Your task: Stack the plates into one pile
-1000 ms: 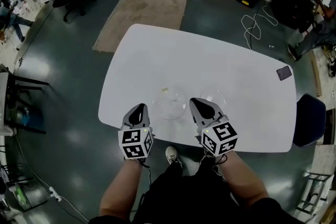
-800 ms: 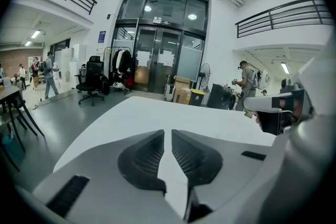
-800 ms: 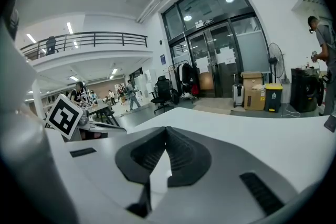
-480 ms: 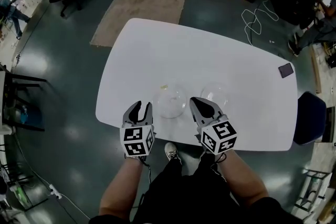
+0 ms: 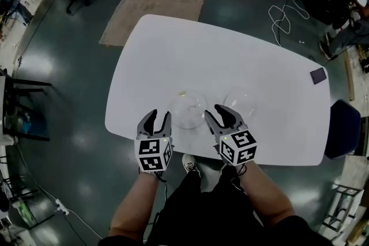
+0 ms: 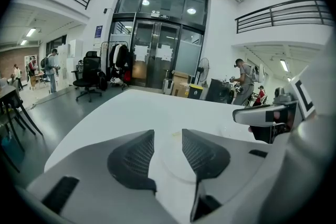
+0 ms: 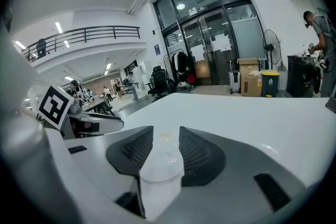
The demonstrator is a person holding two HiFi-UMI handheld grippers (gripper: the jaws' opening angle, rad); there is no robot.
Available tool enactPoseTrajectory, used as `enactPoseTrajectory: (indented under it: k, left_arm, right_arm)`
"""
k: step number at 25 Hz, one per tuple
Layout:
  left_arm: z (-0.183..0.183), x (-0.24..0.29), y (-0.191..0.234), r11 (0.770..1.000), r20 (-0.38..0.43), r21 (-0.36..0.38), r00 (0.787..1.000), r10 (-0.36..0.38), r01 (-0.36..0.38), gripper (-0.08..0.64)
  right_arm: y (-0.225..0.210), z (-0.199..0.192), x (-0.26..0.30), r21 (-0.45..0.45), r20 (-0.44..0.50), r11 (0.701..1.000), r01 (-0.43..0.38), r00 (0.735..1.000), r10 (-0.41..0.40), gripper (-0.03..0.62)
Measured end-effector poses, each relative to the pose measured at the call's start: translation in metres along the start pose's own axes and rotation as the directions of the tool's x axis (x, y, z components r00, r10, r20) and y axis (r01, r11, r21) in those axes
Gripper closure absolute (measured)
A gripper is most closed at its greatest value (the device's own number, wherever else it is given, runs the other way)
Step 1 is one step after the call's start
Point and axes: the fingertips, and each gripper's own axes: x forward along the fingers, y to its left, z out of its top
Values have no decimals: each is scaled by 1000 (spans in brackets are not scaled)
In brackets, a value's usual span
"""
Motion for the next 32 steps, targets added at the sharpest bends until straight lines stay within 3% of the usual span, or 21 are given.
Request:
enactPoseTrajectory:
  k: [17,26,32]
  left_arm:
    - [-30,29,18,1000,-81,-1,997,9,-10,380]
    - [-50,37,22,1000,-125,2,992,11,-11,380]
    - [-59,45,21,1000,-146,-3,989,10,-10,380]
  right_arm:
    - [-27,-78,50,-34,-195,997,65,978,-70,397]
    - [-30,-96,62,-104,-242,991,85,964,-108,397]
    - [-33,-96,65,-93,-240,991,99,963,-119,399]
